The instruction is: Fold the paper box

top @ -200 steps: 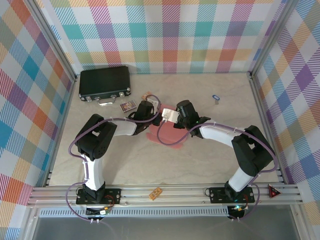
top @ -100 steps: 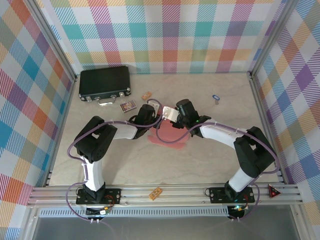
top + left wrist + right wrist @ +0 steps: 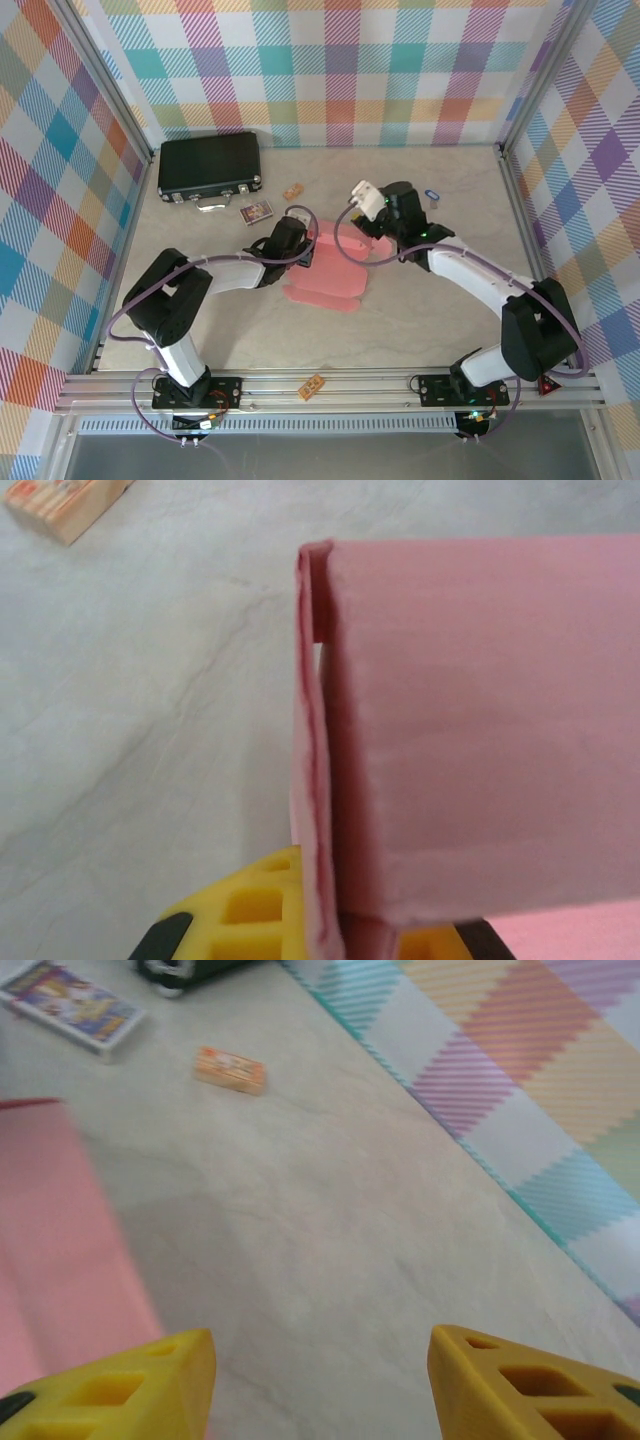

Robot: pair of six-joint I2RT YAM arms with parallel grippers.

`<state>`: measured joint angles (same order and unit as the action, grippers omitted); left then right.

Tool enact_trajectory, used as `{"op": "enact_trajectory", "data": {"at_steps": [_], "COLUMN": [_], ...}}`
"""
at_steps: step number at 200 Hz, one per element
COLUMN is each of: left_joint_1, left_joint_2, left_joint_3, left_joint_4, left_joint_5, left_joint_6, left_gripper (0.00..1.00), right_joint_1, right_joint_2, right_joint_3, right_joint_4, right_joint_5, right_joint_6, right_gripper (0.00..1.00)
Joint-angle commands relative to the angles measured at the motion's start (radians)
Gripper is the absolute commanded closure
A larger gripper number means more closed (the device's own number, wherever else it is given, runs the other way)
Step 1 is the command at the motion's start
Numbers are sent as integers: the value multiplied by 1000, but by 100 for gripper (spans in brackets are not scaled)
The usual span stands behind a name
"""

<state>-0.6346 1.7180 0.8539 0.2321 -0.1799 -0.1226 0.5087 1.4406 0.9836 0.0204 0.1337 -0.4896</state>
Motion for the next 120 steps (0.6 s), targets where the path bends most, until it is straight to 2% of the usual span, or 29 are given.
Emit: {"op": "enact_trajectory", "data": {"at_steps": [1, 49, 83, 120], "left_joint_1": [-11, -11, -11, -13], "left_joint_2": [-46, -60, -60, -54], "left_joint_3": [-18, -38, -39, -38], "left_joint_4": [-60, -68, -75, -76], "left_joint_5": [-50, -62, -68, -66], "left_joint_6": [-28, -47, -60, -79], "left_gripper": [100, 100, 100, 100], "right_joint_1": [-67, -205, -213, -209], "right_joint_2": [-14, 52, 113, 163], "right_joint_3": [17, 1, -14, -19], "right_joint_4": [-53, -150, -197, -221], "right_joint_5": [-32, -36, -77, -175], "right_joint_6": [101, 172, 145, 107], "right_gripper": [42, 43, 45, 47]}}
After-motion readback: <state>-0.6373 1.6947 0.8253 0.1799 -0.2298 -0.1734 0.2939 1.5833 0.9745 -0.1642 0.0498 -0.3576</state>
